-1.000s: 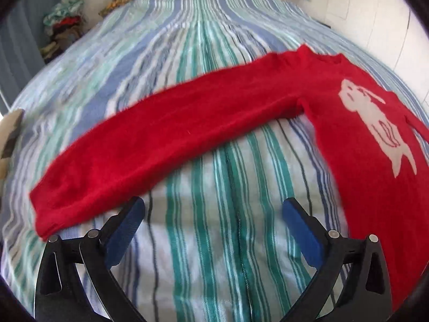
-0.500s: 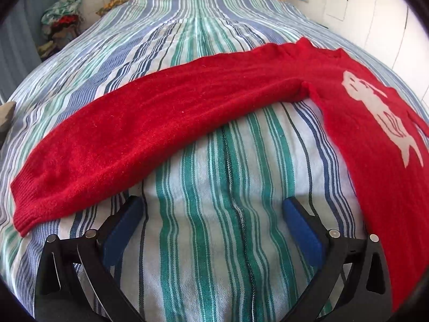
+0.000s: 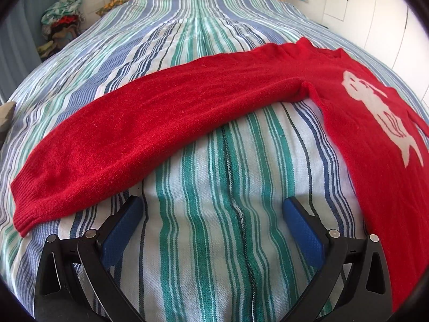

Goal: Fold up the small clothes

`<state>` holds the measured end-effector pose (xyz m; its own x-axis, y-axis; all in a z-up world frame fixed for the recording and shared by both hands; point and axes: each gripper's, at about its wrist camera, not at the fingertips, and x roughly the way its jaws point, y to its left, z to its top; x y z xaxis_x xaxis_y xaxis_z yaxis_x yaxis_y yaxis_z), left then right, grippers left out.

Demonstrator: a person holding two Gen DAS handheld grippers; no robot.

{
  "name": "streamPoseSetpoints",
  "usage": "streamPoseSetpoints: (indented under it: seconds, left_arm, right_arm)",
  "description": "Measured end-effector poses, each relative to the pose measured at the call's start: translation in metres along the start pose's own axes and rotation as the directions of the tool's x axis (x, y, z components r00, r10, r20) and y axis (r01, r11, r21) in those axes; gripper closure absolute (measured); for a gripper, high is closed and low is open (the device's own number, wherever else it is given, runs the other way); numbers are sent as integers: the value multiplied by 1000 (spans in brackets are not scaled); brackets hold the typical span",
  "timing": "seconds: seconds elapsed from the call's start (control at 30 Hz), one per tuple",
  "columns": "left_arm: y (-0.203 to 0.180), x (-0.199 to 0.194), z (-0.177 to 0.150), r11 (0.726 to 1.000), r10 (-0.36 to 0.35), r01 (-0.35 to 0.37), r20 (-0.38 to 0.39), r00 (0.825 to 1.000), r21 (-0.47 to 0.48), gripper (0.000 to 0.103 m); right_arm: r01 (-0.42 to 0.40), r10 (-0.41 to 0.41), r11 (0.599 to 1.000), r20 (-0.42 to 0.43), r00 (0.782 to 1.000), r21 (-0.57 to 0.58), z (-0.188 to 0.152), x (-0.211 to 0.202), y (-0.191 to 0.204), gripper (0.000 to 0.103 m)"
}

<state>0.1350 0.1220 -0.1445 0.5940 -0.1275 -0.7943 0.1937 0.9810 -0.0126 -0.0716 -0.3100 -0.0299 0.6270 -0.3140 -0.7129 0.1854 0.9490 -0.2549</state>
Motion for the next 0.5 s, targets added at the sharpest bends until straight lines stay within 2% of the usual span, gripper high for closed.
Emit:
streamPoseSetpoints:
  seconds: [0.5]
  left_arm:
    - [0, 0, 0, 1000, 0, 0, 0, 1000, 0, 0]
  right_arm:
    - [-3, 3, 1000, 3, 1000, 14, 0, -1, -3, 15]
